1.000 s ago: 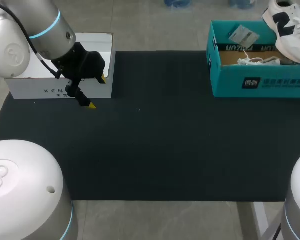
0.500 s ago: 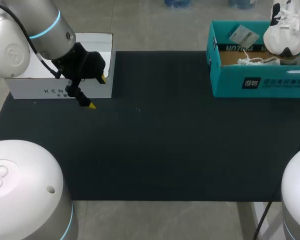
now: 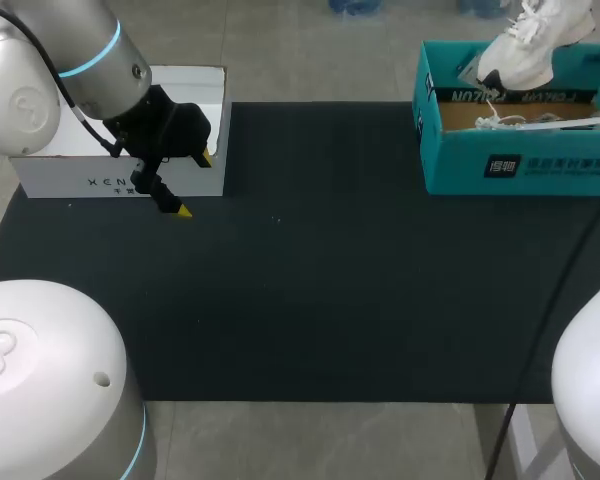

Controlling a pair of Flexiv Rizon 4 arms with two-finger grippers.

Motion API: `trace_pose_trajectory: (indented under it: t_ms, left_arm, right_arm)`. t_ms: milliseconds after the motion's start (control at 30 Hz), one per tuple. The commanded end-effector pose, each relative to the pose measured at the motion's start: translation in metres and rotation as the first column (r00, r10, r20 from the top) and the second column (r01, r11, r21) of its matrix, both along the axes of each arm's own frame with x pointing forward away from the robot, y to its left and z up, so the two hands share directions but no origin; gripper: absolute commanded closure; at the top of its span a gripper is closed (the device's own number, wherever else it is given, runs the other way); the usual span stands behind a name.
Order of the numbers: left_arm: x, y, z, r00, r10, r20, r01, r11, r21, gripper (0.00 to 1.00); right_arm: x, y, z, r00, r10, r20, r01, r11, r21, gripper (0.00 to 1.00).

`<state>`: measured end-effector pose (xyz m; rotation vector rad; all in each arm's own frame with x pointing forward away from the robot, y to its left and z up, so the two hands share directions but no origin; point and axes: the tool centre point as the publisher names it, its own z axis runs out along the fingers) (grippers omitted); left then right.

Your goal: Take the shoe out of the shoebox, open the shoe tongue, remove and reinsert the insole, then place the shoe into the shoebox

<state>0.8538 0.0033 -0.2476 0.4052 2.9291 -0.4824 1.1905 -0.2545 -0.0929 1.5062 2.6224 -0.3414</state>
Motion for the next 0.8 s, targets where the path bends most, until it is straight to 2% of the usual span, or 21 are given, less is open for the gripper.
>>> trace_pose_trajectory:
  t_ms: [33,400,467,600,633,800]
  left_arm:
    - [0.0,0.0,0.0,1.0,0.0,0.001,0.0,1.0,0.003,0.0]
    - [0.0,0.0,0.0,1.0,0.0,0.001,0.0,1.0,0.003,0.0]
    - [0.0,0.0,0.0,1.0,0.0,0.001,0.0,1.0,0.003,0.0]
    - [0.0,0.0,0.0,1.0,0.0,0.001,0.0,1.0,0.003,0.0]
    - [0.0,0.0,0.0,1.0,0.0,0.001,0.0,1.0,0.003,0.0]
    - [0.0,0.0,0.0,1.0,0.0,0.001,0.0,1.0,0.003,0.0]
  right_arm:
    - [0.009,-0.002,0.005,0.997,-0.014,-0.076,0.019,0.998,0.056,1.0]
    - [0.009,-0.002,0.005,0.997,-0.014,-0.076,0.019,0.998,0.056,1.0]
    - [0.009,0.002,0.002,0.987,-0.145,-0.068,0.146,0.989,0.005,1.0]
    - [0.0,0.01,-0.003,0.91,-0.413,-0.016,0.413,0.911,-0.001,1.0]
    - [-0.004,0.011,-0.005,0.885,-0.466,-0.013,0.466,0.884,0.032,1.0]
    - [-0.02,0.008,-0.01,0.753,-0.657,0.043,0.654,0.754,0.065,1.0]
